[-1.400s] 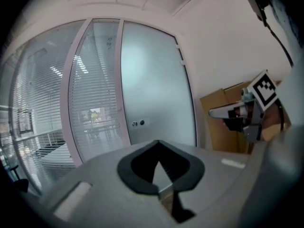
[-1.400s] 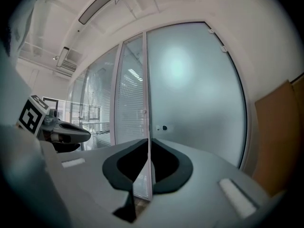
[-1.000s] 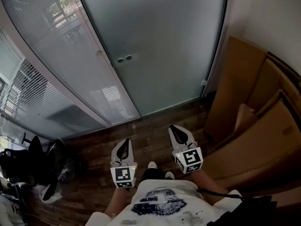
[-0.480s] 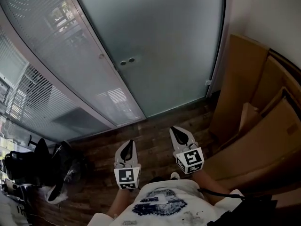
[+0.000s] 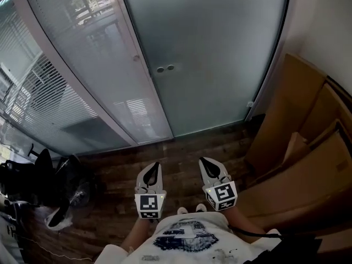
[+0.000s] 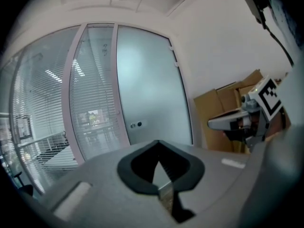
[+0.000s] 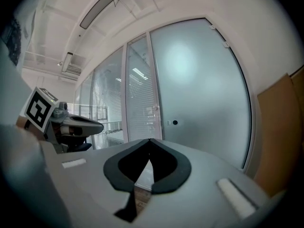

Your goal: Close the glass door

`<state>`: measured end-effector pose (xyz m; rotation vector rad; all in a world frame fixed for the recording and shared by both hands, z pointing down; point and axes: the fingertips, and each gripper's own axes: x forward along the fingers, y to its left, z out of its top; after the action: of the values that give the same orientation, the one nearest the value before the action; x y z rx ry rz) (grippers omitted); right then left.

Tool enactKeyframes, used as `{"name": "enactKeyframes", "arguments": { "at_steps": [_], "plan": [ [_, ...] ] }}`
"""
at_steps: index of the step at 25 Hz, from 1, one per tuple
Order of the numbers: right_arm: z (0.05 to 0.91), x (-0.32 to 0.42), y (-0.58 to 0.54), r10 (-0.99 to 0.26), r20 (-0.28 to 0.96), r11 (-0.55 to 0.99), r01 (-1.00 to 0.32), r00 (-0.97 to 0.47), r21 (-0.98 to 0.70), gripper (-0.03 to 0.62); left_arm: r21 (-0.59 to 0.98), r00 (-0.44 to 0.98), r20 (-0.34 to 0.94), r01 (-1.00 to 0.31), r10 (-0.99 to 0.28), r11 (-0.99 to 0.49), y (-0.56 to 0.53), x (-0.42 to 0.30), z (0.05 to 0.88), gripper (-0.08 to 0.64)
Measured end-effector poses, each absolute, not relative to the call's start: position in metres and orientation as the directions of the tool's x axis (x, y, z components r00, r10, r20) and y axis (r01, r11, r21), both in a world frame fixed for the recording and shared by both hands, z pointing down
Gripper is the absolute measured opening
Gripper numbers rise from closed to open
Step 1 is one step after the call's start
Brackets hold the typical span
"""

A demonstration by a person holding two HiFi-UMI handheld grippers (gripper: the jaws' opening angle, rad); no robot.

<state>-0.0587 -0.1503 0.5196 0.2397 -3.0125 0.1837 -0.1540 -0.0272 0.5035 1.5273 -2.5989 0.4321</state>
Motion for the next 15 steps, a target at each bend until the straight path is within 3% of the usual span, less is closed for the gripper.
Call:
{"name": "enactKeyframes", "arguments": {
  "at_steps": [15],
  "plan": [
    [0.528,-0.089,-0.118,-0.128,0.191,0.986,-0.146,-0.973,-0.081,0.008,-0.154,-0.492,0.231,-0.871,-0.840,0.467,0.004,-0.190,0.513,0.003]
  ]
}}
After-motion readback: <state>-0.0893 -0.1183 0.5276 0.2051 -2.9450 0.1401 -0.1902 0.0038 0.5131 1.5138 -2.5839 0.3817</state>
